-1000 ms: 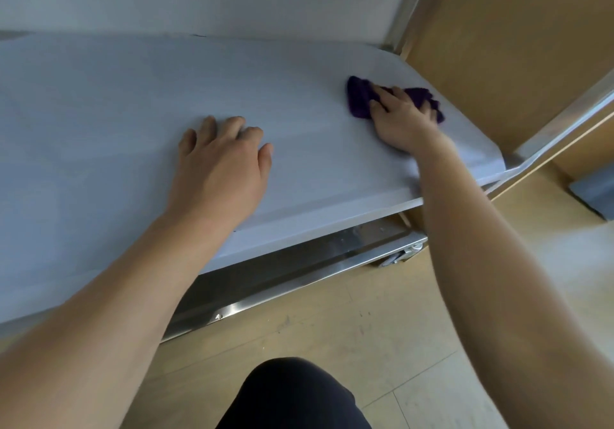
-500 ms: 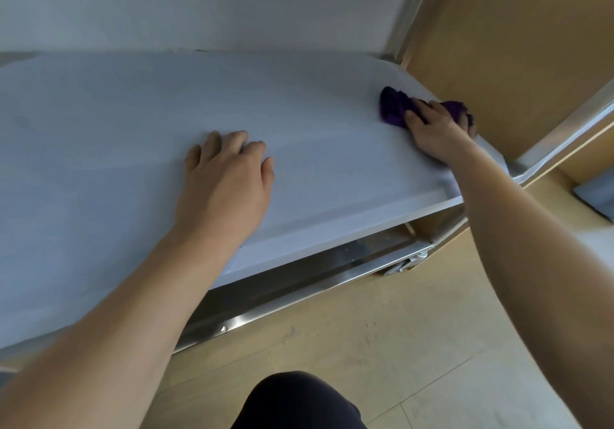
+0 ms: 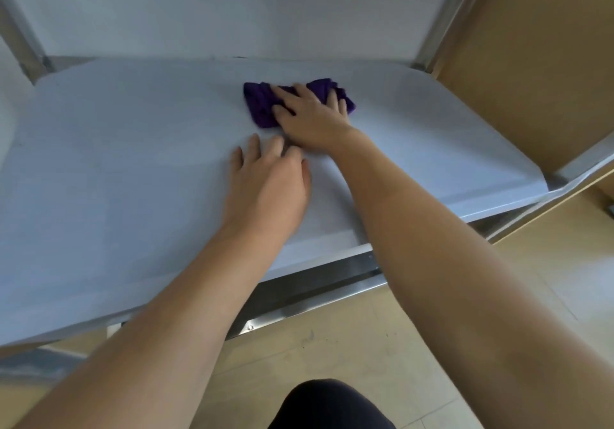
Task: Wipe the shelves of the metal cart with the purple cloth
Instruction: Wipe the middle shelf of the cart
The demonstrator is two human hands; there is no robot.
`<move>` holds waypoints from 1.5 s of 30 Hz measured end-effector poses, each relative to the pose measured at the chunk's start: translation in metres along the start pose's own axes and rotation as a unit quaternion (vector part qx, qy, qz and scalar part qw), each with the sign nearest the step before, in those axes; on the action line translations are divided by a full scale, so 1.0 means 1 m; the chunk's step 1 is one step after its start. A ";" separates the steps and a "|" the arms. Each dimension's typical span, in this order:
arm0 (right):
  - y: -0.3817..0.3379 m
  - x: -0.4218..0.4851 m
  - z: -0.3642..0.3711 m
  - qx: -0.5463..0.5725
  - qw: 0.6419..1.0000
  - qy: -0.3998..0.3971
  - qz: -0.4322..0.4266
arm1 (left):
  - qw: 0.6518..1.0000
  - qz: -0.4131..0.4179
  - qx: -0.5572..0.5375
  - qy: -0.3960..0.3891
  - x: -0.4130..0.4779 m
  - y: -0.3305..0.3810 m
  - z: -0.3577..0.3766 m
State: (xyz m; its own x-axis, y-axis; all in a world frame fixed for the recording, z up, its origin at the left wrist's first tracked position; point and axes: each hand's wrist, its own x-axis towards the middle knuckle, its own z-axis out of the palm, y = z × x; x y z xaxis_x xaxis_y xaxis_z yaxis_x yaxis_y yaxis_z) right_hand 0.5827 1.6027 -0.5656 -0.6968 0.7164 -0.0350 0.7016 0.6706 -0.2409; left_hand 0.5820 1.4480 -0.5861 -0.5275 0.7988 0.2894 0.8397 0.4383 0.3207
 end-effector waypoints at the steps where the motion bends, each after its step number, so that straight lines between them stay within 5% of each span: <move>1: -0.004 0.000 0.001 0.003 1.000 -0.003 -0.011 | 1.000 0.005 -0.002 0.008 -0.001 -0.002 0.000; 5: 0.034 0.003 -0.008 -0.012 1.000 0.001 0.003 | 1.000 0.013 -0.017 0.022 -0.003 -0.004 -0.003; 11: 0.143 0.001 -0.041 -0.023 0.985 0.026 0.170 | 1.000 0.001 -0.004 -0.012 -0.003 0.002 -0.003; 15: 0.135 0.007 -0.045 0.006 0.982 0.020 0.186 | 1.000 -0.007 0.002 -0.022 0.000 0.002 -0.003; 18: 0.087 0.026 -0.034 -0.002 0.991 0.013 0.136 | 1.000 -0.007 0.006 -0.028 0.001 0.002 -0.003; 23: -0.043 0.033 -0.005 -0.043 0.990 -0.079 -0.105 | 0.999 -0.001 0.019 -0.028 0.000 0.000 -0.003; 34: -0.059 0.032 -0.001 -0.067 0.987 -0.097 -0.113 | 0.999 -0.008 -0.053 0.006 -0.006 -0.018 -0.022; 40: -0.062 0.030 -0.002 -0.080 0.984 -0.104 -0.118 | 0.999 -0.013 -0.031 0.018 -0.027 -0.093 -0.063; 45: -0.070 0.010 -0.005 -0.119 0.982 -0.037 -0.144 | 0.996 -0.036 -0.070 0.048 -0.036 -0.107 -0.063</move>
State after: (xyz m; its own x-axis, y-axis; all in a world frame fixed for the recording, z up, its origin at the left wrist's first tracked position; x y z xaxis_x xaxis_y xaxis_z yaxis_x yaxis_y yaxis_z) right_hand 0.5272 1.5641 -0.5444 -0.8740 0.4805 -0.0722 0.4828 0.8755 -0.0177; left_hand 0.5028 1.3466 -0.5739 -0.6009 0.7213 0.3444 0.7767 0.4252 0.4646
